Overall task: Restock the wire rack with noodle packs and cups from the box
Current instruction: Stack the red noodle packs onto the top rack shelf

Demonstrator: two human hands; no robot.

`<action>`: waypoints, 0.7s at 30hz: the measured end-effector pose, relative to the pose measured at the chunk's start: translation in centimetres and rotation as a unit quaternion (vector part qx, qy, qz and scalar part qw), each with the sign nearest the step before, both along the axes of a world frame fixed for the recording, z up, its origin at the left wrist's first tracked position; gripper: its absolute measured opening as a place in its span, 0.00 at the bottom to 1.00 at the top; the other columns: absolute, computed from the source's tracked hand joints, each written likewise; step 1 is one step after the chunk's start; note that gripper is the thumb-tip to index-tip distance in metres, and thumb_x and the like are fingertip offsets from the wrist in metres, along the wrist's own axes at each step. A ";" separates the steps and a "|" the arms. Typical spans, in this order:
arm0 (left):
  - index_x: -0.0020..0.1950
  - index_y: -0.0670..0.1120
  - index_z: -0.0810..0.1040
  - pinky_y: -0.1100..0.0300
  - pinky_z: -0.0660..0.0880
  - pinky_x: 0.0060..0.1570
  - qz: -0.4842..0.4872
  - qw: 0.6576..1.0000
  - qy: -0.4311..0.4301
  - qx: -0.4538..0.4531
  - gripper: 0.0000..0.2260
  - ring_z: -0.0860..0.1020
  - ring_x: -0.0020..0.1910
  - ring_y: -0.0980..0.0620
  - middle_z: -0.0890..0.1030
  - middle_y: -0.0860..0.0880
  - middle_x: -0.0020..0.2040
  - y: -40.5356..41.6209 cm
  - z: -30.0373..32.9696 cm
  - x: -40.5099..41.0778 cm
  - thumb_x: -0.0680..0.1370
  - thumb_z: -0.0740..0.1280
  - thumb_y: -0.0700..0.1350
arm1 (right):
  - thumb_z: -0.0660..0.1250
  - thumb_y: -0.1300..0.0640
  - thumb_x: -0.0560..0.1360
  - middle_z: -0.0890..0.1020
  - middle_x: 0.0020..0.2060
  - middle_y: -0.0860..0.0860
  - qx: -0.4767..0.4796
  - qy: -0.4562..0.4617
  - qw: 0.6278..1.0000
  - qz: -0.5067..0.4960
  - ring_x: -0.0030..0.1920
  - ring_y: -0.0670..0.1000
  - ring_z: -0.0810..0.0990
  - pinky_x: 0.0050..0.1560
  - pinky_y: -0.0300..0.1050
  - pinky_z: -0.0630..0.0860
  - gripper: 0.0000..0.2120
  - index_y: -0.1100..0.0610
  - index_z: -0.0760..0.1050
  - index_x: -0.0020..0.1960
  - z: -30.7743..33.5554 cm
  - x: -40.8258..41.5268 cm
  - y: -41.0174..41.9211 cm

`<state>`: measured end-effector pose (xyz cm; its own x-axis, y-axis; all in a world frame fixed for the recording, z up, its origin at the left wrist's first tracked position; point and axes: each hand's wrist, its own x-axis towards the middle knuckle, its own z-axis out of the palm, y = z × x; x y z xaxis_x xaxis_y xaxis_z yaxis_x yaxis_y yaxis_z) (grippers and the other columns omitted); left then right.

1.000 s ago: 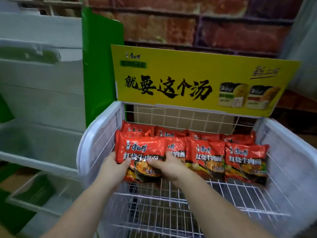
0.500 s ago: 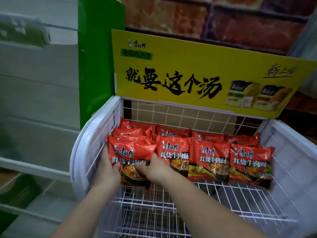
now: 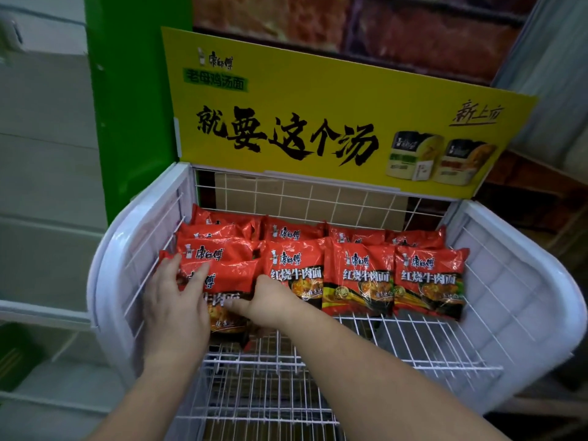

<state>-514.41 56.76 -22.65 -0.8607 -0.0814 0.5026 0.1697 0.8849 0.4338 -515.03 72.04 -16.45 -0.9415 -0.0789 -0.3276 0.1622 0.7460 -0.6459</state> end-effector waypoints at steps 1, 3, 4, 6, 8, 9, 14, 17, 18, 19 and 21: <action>0.68 0.46 0.78 0.33 0.64 0.69 -0.009 1.000 0.008 -0.010 0.23 0.64 0.71 0.35 0.68 0.38 0.71 0.1 0.0 0.0 0.73 0.72 0.36 | 0.69 0.43 0.76 0.80 0.56 0.54 0.001 0.010 1.000 0.003 0.53 0.57 0.81 0.54 0.53 0.80 0.25 0.55 0.70 0.66 0.2 0.1 0.2; 0.66 0.44 0.78 0.33 0.63 0.69 -0.022 0.999 0.022 -0.028 0.22 0.65 0.71 0.36 0.71 0.38 0.69 0.1 -0.1 0.0 0.73 0.72 0.35 | 0.69 0.44 0.76 0.80 0.57 0.54 0.005 0.020 1.000 0.008 0.55 0.57 0.80 0.57 0.53 0.79 0.24 0.55 0.71 0.66 0.6 0.2 0.5; 0.66 0.43 0.79 0.32 0.64 0.68 -0.025 0.999 0.028 -0.032 0.21 0.66 0.70 0.36 0.73 0.38 0.68 0.1 -0.2 -0.1 0.73 0.72 0.35 | 0.69 0.45 0.76 0.80 0.57 0.54 0.001 0.017 1.000 0.008 0.54 0.57 0.81 0.57 0.54 0.79 0.23 0.55 0.71 0.66 0.8 0.2 0.7; 0.65 0.41 0.79 0.32 0.64 0.67 -0.021 0.999 0.034 -0.027 0.20 0.67 0.69 0.35 0.75 0.38 0.65 0.1 -0.2 -0.1 0.73 0.71 0.34 | 0.69 0.47 0.77 0.81 0.56 0.55 -0.016 0.007 1.000 -0.003 0.53 0.58 0.82 0.56 0.56 0.80 0.23 0.56 0.71 0.66 1.1 0.4 1.2; 0.63 0.40 0.80 0.33 0.65 0.67 -0.021 0.999 0.050 -0.010 0.19 0.68 0.68 0.34 0.76 0.37 0.63 0.9 0.1 0.0 0.73 0.71 0.33 | 0.69 0.49 0.77 0.81 0.56 0.57 -0.056 -0.011 0.998 -0.023 0.50 0.59 0.84 0.53 0.57 0.82 0.23 0.57 0.70 0.67 1.4 0.9 1.9; 0.62 0.39 0.80 0.34 0.66 0.66 -0.030 0.998 0.062 -0.001 0.18 0.69 0.67 0.34 0.76 0.36 0.63 1.6 0.4 0.2 0.72 0.71 0.32 | 0.69 0.50 0.78 0.81 0.56 0.57 -0.085 -0.019 0.996 -0.036 0.48 0.58 0.85 0.51 0.57 0.83 0.23 0.57 0.69 0.68 1.6 1.2 2.4; 0.58 0.40 0.82 0.36 0.68 0.65 -0.082 0.993 0.083 0.034 0.15 0.71 0.65 0.34 0.77 0.37 0.62 7.5 2.0 2.3 0.72 0.71 0.32 | 0.68 0.52 0.78 0.82 0.46 0.56 -0.115 0.005 0.991 -0.063 0.35 0.52 0.82 0.35 0.46 0.81 0.22 0.56 0.69 0.69 3.5 4.3 6.3; 0.57 0.40 0.82 0.37 0.70 0.63 -0.100 0.991 0.086 0.040 0.14 0.72 0.64 0.35 0.77 0.38 0.61 11.5 2.6 4.4 0.72 0.70 0.31 | 0.68 0.52 0.78 0.84 0.43 0.55 -0.103 0.028 0.990 -0.092 0.32 0.50 0.80 0.29 0.40 0.77 0.18 0.56 0.72 0.65 4.3 6.8 10.7; 0.57 0.40 0.82 0.37 0.70 0.62 -0.107 0.990 0.086 0.040 0.14 0.73 0.63 0.36 0.77 0.38 0.61 13.1 2.9 5.3 0.72 0.70 0.31 | 0.68 0.52 0.78 0.84 0.42 0.53 -0.102 0.037 0.989 -0.102 0.31 0.50 0.80 0.28 0.39 0.76 0.15 0.56 0.74 0.62 4.6 8.1 12.6; 0.57 0.41 0.82 0.37 0.71 0.61 -0.112 0.989 0.084 0.043 0.14 0.73 0.63 0.36 0.77 0.39 0.61 14.7 3.1 6.4 0.73 0.70 0.32 | 0.68 0.52 0.78 0.83 0.42 0.52 -0.103 0.046 0.988 -0.110 0.32 0.50 0.80 0.28 0.39 0.75 0.12 0.55 0.74 0.59 4.7 9.5 14.4; 0.57 0.42 0.82 0.39 0.72 0.60 -0.127 0.988 0.078 0.045 0.13 0.74 0.61 0.38 0.77 0.41 0.60 18.1 3.4 8.9 0.74 0.69 0.33 | 0.68 0.52 0.78 0.83 0.41 0.52 -0.107 0.055 0.986 -0.120 0.32 0.50 0.80 0.27 0.39 0.72 0.09 0.54 0.75 0.56 5.1 12.8 18.2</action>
